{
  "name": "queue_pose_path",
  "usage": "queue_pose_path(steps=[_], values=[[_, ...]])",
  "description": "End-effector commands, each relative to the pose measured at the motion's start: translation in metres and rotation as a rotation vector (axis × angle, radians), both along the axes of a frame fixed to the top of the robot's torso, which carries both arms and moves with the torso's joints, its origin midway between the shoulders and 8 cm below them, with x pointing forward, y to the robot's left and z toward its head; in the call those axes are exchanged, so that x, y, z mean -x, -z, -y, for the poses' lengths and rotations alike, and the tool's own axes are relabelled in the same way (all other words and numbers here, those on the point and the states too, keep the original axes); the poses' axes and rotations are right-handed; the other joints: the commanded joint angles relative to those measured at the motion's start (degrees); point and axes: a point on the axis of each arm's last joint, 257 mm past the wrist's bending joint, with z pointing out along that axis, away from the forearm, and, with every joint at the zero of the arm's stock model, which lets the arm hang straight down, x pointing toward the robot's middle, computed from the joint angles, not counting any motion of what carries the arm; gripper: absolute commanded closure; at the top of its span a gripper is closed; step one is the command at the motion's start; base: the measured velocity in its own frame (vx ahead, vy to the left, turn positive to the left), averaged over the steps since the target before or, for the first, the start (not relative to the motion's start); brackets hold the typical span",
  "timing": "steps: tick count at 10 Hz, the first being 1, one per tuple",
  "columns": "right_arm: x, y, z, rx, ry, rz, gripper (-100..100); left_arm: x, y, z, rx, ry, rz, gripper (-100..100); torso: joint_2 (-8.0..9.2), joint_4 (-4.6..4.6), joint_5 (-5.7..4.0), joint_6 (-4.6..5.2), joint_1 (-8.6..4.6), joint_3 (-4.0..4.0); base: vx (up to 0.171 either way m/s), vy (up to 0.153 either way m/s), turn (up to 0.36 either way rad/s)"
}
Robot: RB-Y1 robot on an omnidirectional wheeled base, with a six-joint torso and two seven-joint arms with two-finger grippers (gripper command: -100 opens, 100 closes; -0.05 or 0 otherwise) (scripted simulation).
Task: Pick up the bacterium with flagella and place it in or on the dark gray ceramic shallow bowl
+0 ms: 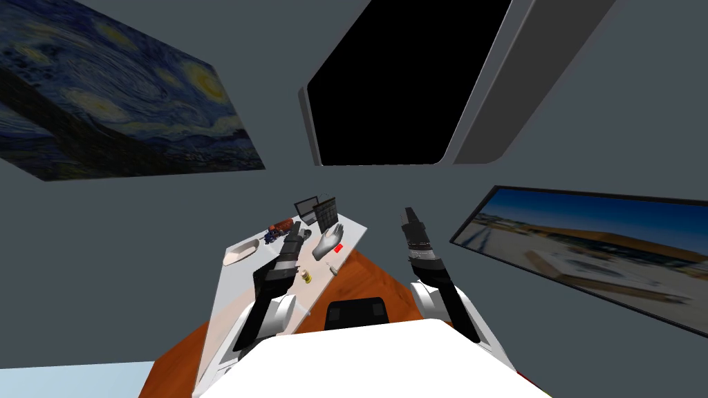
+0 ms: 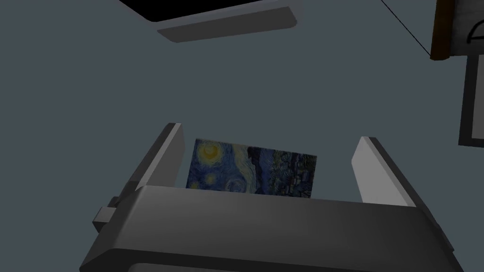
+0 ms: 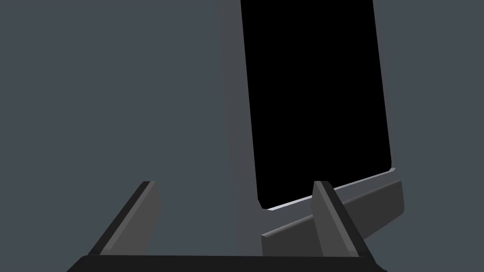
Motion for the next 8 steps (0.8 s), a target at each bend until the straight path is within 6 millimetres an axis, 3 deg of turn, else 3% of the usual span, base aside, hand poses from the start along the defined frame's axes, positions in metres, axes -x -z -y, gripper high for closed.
queue_pose_path(steps=[1,2,4,5,7,8], values=[[0.0,0.0,0.0,0.0,0.0,0.0,0,-0.008,0.021,-0.002,-0.02,-0.004,-0.07,-100,0.0,0.0,0.0,0.0,0.0,0.0,0.019,0.011,-0.02],[0.0,0.0,0.0,0.0,0.0,0.0,0,-0.008,0.022,-0.002,-0.019,-0.004,-0.071,-100,0.0,0.0,0.0,0.0,0.01,0.0,0.014,0.007,-0.005],[0.0,0.0,0.0,0.0,0.0,0.0,0,-0.018,0.051,-0.007,-0.042,-0.013,-0.16,-100,0.01,0.0,0.0,0.0,-0.01,0.0,0.02,0.011,-0.021],[0.0,0.0,0.0,0.0,0.0,0.0,0,-0.019,0.053,-0.007,-0.041,-0.014,-0.167,-100,-0.01,0.0,0.0,0.0,0.0,-0.01,0.016,0.011,-0.004],[0.0,0.0,0.0,0.0,0.0,0.0,0,-0.027,0.085,-0.013,-0.063,-0.027,-0.261,-100,0.0,0.0,0.0,0.0,0.0,0.0,0.019,0.014,-0.017],[0.0,0.0,0.0,0.0,0.0,0.0,0,-0.027,0.088,-0.014,-0.062,-0.03,-0.273,-100,-0.02,-0.01,0.01,0.0,0.02,-0.01,0.02,0.015,-0.011]])
